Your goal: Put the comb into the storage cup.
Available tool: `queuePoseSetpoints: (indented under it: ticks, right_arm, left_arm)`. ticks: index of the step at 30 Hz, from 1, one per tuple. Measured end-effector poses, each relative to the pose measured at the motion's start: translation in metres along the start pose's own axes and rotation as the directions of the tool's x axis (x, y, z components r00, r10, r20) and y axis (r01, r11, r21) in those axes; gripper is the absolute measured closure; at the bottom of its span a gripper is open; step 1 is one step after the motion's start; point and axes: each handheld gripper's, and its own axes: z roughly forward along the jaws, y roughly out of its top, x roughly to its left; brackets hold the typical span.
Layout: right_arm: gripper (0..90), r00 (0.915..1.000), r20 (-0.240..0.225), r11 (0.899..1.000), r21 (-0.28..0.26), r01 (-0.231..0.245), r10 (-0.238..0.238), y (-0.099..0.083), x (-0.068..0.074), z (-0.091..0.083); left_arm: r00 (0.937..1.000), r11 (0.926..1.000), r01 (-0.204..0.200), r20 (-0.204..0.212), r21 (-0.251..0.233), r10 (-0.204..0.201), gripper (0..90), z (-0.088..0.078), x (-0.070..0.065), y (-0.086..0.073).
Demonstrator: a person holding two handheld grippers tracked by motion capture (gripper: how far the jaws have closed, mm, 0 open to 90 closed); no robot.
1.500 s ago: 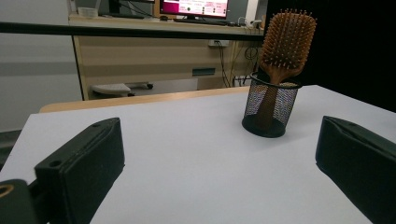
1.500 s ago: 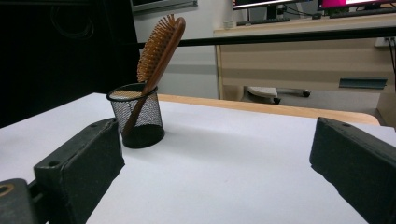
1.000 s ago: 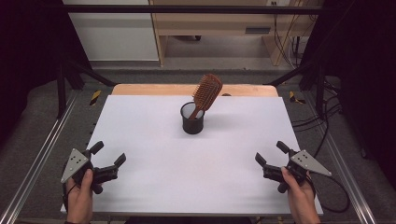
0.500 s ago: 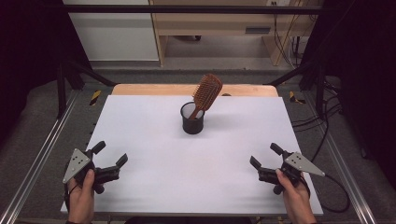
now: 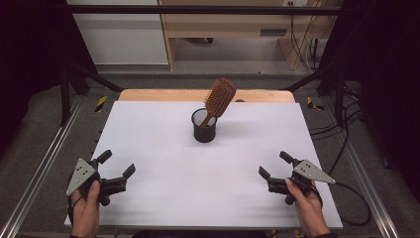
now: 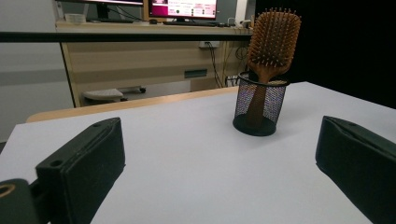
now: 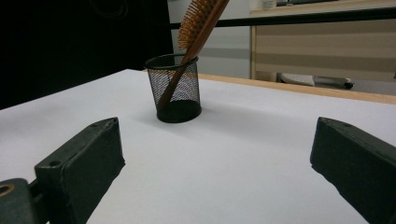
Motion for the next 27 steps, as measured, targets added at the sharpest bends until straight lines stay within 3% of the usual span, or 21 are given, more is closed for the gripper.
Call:
queuePoseSetpoints:
  ticks: [13,19,23,27]
  right_arm:
    - [2.5,0.9977,-0.029,0.998,0.023,0.061,-0.060,-0.001,0.009,0.014]
    - [2.3,0.9972,-0.035,0.997,0.025,0.067,-0.066,-0.001,0.010,0.016]
    - [2.3,0.9956,-0.039,0.995,0.041,0.087,-0.085,-0.001,0.011,0.020]
    - [2.2,0.9896,-0.045,0.988,0.063,0.139,-0.136,0.001,0.014,0.028]
  left_arm:
    - [0.9996,1.0000,0.002,0.027,-0.008,-0.002,1.7,0.002,-0.003,0.000]
    - [0.9988,0.9999,-0.008,0.048,-0.015,0.009,1.6,0.003,-0.006,0.001]
    - [0.9990,0.9999,-0.010,0.042,-0.013,0.011,1.4,0.004,-0.006,0.001]
    - [0.9999,0.9998,0.005,0.016,-0.021,-0.005,1.0,0.003,-0.002,0.001]
